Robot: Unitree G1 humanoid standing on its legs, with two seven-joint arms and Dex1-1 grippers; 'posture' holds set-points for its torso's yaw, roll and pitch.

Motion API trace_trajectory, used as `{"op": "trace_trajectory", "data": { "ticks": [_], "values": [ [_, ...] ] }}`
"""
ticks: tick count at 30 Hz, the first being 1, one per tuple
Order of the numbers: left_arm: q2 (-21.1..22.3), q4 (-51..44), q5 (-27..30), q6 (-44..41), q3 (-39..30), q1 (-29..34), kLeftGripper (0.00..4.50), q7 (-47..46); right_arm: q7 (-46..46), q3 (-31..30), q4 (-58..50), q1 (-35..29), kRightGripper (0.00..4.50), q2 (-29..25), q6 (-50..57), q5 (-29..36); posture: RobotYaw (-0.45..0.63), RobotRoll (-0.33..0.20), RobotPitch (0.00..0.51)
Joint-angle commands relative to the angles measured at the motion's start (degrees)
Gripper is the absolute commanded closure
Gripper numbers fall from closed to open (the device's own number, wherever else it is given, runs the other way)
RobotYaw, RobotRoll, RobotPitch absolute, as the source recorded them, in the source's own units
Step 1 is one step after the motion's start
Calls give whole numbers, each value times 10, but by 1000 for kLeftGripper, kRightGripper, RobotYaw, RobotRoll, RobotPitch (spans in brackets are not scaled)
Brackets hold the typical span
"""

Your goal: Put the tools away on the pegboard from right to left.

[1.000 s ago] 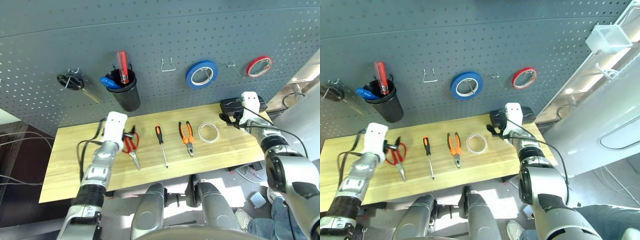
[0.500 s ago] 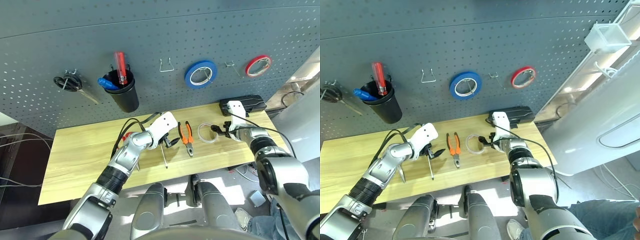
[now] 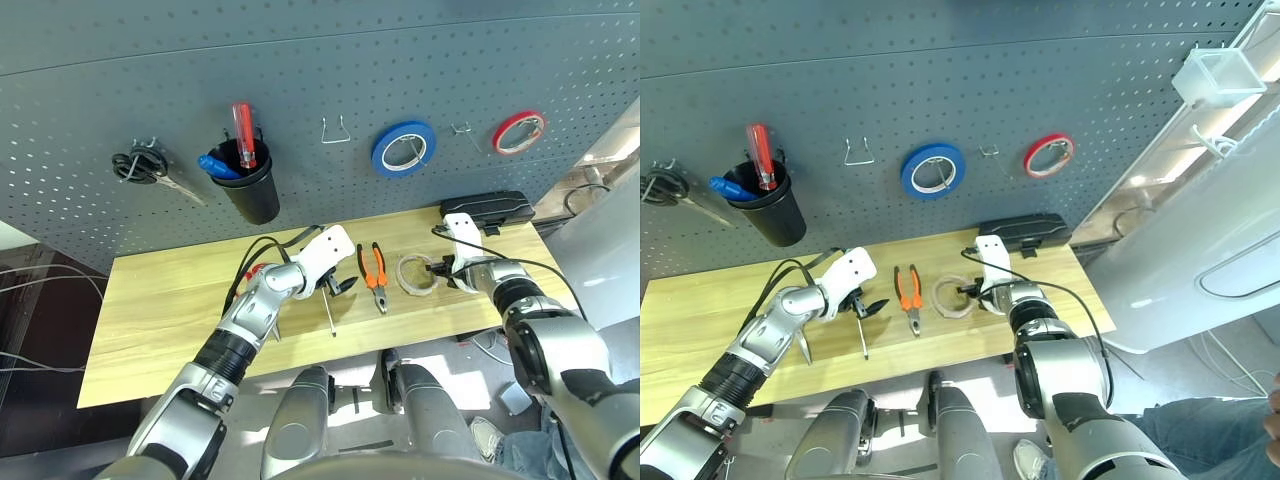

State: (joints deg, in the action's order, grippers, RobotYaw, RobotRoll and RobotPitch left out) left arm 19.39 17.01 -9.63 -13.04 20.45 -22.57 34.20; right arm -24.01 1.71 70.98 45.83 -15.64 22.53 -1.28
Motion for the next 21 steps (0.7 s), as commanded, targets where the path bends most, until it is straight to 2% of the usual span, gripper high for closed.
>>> {"op": "trace_trajectory", "data": {
  "ticks": [1,4,6,10,12,16,21],
  "values": [
    [2,16,-3,8,-7,-3,0,-2,-12,-2,-26,-18,4480,-26,9,-4,45,0,170],
    [3,20,-4,13,-11,-3,0,-4,-17,-2,-56,-34,4480,-40,8,1,42,0,169],
    [5,16,-4,21,-17,-3,0,-8,-25,3,-127,-55,4480,-52,19,12,29,0,164],
    [2,6,5,48,-34,-2,0,-19,-47,11,-363,-143,4480,-64,53,42,10,0,162],
    [-2,9,10,78,-40,-2,0,-24,-42,14,-460,-188,4480,-68,8,41,8,0,162],
    [-12,-1,44,199,-48,7,0,1,-30,18,-611,-265,4480,-91,-165,16,-17,0,168],
    [-25,2,82,299,-51,2,0,30,4,27,-656,-310,4480,-112,-273,-8,-28,0,172]
  ]
}}
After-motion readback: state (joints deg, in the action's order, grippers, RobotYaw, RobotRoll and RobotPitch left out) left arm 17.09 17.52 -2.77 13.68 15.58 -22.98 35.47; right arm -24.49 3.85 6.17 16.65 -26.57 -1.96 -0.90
